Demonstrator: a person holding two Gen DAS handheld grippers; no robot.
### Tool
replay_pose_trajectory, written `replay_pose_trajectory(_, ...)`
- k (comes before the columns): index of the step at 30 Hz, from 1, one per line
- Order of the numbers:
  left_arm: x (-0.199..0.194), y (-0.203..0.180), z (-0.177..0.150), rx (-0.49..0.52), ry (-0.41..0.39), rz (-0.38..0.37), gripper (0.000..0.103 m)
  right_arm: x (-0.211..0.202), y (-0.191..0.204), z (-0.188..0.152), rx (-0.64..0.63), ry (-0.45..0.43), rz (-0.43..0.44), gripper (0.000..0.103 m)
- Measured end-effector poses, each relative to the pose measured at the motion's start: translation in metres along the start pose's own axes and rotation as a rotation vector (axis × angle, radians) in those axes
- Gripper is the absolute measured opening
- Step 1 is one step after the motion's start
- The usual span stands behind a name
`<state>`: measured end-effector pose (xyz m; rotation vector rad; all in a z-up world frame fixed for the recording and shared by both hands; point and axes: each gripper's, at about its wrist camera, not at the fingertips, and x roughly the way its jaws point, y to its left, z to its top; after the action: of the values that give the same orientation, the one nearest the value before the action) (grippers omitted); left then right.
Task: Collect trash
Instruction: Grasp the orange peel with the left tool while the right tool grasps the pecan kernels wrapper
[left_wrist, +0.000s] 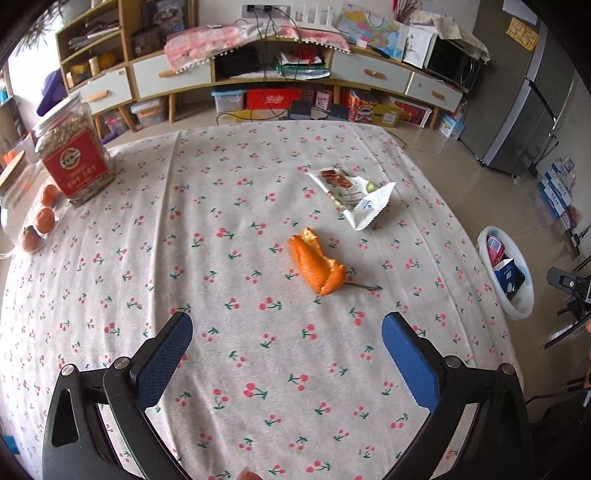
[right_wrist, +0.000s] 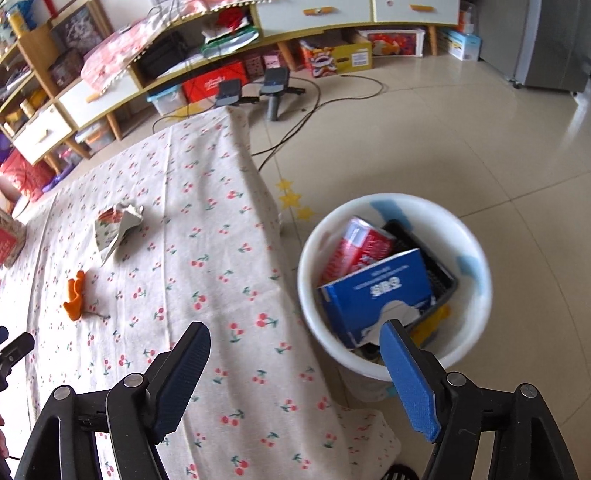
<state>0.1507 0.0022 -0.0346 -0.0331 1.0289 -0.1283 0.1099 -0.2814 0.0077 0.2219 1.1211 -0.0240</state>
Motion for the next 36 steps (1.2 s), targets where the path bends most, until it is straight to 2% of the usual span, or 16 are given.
replay_pose_trajectory(11, 0.020, 0.036, 0.005, -0.069, 0.142, -0.048, 0.103, 0.033, 0.061, 0.001, -0.084, 0.054, -0.001, 0.080)
replay_pose_trajectory(15, 0.024, 0.040, 0.016, -0.079, 0.140, -0.080, 0.102, 0.044, 0.070, 0.004, -0.100, 0.074, -0.020, 0.081)
replay_pose_trajectory(17, 0.030, 0.038, 0.020, -0.077, 0.144, -0.106, 0.094, 0.047, 0.071, 0.006, -0.094, 0.078, -0.020, 0.081)
replay_pose_trajectory(19, 0.037, 0.035, 0.023, -0.083, 0.162, -0.129, 0.081, 0.050, 0.072, 0.009, -0.087, 0.081, -0.014, 0.081)
replay_pose_trajectory(24, 0.057, 0.009, 0.034, -0.081, 0.160, -0.192, 0.073, 0.058, 0.073, 0.017, -0.079, 0.090, -0.014, 0.081)
replay_pose_trajectory(27, 0.071, -0.011, 0.041, -0.052, 0.144, -0.180, 0.070, 0.062, 0.073, 0.020, -0.072, 0.094, -0.016, 0.081)
replay_pose_trajectory(29, 0.083, -0.018, 0.044, -0.045, 0.147, -0.150, 0.058, 0.063, 0.071, 0.022, -0.060, 0.098, -0.018, 0.081)
replay_pose_trajectory(30, 0.090, -0.018, 0.044, -0.048, 0.155, -0.140, 0.043, 0.064, 0.071, 0.024, -0.052, 0.099, -0.017, 0.081)
replay_pose_trajectory(32, 0.092, -0.018, 0.044, -0.046, 0.133, -0.113, 0.029, 0.064, 0.070, 0.027, -0.038, 0.099, -0.012, 0.081)
replay_pose_trajectory(33, 0.091, -0.017, 0.044, -0.041, 0.137, -0.106, 0.024, 0.064, 0.071, 0.030, -0.035, 0.096, -0.006, 0.081)
replay_pose_trajectory(36, 0.081, -0.005, 0.044, -0.069, 0.158, -0.107, 0.020, 0.066, 0.081, 0.039, -0.039, 0.086, 0.028, 0.081)
